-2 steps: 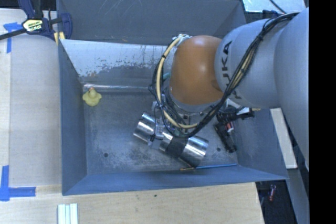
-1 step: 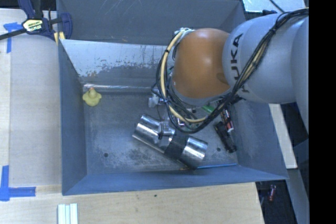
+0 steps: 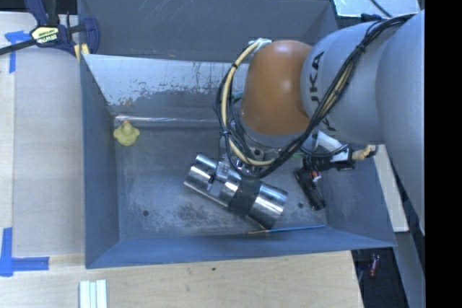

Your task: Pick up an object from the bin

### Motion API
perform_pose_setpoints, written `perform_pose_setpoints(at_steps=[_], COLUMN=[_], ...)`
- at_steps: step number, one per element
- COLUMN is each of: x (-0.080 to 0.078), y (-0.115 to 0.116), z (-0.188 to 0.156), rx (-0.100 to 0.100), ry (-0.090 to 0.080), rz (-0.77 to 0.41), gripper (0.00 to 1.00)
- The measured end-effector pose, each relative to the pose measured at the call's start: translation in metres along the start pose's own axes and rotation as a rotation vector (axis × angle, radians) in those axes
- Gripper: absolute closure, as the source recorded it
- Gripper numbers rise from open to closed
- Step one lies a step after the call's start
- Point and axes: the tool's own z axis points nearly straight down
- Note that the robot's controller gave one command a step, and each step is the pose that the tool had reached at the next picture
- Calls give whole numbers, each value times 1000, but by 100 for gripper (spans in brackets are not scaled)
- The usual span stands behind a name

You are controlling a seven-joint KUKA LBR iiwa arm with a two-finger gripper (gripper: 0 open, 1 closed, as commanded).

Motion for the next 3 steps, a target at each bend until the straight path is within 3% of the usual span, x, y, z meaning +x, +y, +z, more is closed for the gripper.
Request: perform_pose_setpoints(at_steps=[1,2,3], x=[-17,-17,-17], y=[-12,-5,-5], z=[63,61,61], rx=[-4,-3,-3], ry=[-7,-5,-5], rz=[-305,112,112], gripper=[0,100,100])
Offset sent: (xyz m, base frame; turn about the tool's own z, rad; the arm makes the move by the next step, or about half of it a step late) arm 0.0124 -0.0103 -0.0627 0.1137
